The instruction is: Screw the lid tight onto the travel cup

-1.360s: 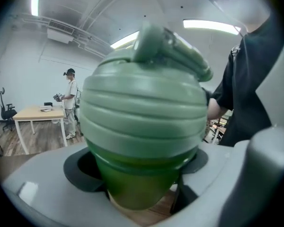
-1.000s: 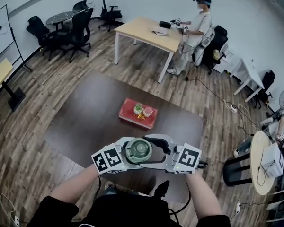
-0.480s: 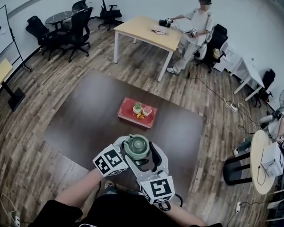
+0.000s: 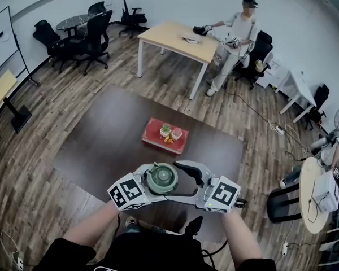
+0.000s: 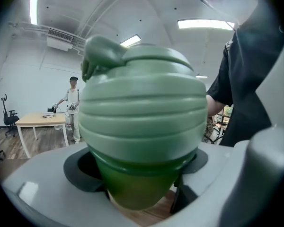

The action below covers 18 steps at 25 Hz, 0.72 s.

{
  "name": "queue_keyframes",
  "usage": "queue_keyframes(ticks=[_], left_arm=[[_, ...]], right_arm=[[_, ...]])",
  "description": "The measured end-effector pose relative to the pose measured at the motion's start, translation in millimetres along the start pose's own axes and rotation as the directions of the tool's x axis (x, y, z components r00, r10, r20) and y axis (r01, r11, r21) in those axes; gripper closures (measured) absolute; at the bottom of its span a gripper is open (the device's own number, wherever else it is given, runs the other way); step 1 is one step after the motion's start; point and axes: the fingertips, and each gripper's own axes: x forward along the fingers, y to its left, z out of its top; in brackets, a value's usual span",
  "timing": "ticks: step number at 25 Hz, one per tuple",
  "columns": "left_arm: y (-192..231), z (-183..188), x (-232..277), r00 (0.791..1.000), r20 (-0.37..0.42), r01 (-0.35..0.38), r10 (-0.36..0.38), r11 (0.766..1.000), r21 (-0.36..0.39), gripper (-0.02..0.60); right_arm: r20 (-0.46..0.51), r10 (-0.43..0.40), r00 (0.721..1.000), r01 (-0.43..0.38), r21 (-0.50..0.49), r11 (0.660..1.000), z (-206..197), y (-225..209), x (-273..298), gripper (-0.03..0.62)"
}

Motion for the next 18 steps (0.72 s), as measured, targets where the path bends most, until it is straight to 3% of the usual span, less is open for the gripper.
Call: queue_keyframes(ticks=[3,5,7,9,10,12,14,15,16,18], left_arm=[[-8.0,-2.5,4.7,1.000,-0.013,0.023,-0.023,1.000,0.014,0.166],[-6.2,-1.8,5.8,1.000,-0.005,0.014,-0.014,1.000,0.011,0.167],[0.4,0.2,3.6,1.000,0.008,-0.019,0.019,1.000,-0.003,0.167],[9.6,0.7,0.8,0.998,0.018,-0.066,0.066,0.997,-0.028,0.167],[14.2,-0.8,0.0,0.996,0.016,-0.091,0.091,0.995,-0.039,0.167],[20.1,-5.8,0.8,0.991,0.004,-0.131,0.132,0.990,-0.050,0.167],[20.5,-7.8,3.5,0.989,0.001,-0.148,0.148,0.987,-0.059,0.167],[19.9,-7.4,4.5,0.989,0.004,-0.150,0.150,0.986,-0.067,0.167],[19.3,-6.4,5.0,0.989,0.008,-0.150,0.151,0.986,-0.073,0.167],[19.4,-4.0,4.8,0.988,0.012,-0.150,0.151,0.986,-0.080,0.167]], right_arm=[[-0.054,0.122,0.991,-0.123,-0.026,0.992,-6.7,5.8,6.3,0.198],[-0.048,0.123,0.991,-0.126,-0.046,0.991,-7.7,3.7,6.9,0.200],[-0.012,0.030,0.999,-0.031,-0.023,0.999,-4.2,-0.4,9.6,0.201],[0.021,-0.144,0.989,0.143,0.036,0.989,-2.1,-6.7,14.1,0.204],[0.022,-0.250,0.968,0.248,0.070,0.966,-3.3,-9.8,16.3,0.204],[-0.002,-0.457,0.890,0.453,0.126,0.882,-8.6,-13.5,18.9,0.204],[-0.029,-0.600,0.800,0.597,0.149,0.788,-11.9,-13.7,18.5,0.204],[-0.034,-0.639,0.768,0.636,0.152,0.757,-11.9,-13.4,17.8,0.204],[-0.034,-0.657,0.753,0.654,0.151,0.741,-11.2,-13.1,17.2,0.204],[-0.015,-0.642,0.767,0.636,0.153,0.756,-8.2,-12.2,16.4,0.203]])
